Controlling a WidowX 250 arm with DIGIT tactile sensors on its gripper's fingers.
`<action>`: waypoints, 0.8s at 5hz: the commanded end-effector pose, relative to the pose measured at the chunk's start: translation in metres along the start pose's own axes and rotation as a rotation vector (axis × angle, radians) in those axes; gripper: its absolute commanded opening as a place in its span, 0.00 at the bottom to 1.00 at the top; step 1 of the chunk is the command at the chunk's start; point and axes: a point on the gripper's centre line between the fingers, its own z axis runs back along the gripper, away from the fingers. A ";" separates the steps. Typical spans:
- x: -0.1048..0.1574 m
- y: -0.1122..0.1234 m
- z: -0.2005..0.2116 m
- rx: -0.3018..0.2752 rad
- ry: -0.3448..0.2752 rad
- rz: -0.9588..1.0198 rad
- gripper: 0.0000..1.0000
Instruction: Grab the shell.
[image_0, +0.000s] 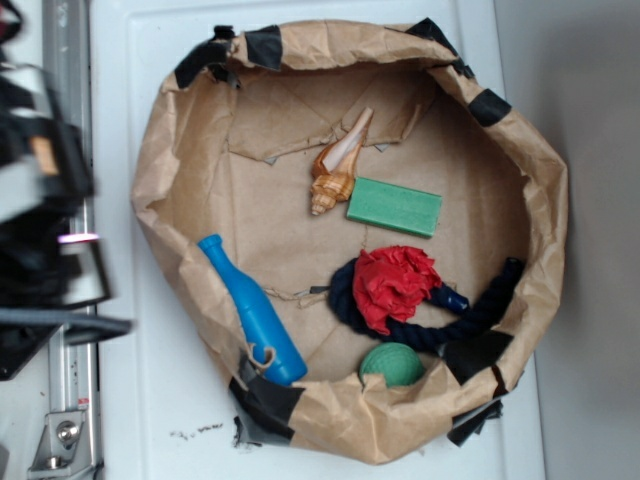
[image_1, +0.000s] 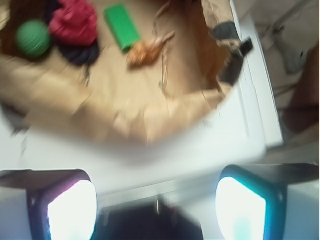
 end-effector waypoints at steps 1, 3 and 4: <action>0.068 0.003 -0.021 -0.063 -0.020 0.115 1.00; 0.085 0.000 0.014 -0.126 -0.046 0.141 1.00; 0.078 -0.001 -0.018 -0.115 -0.042 0.119 1.00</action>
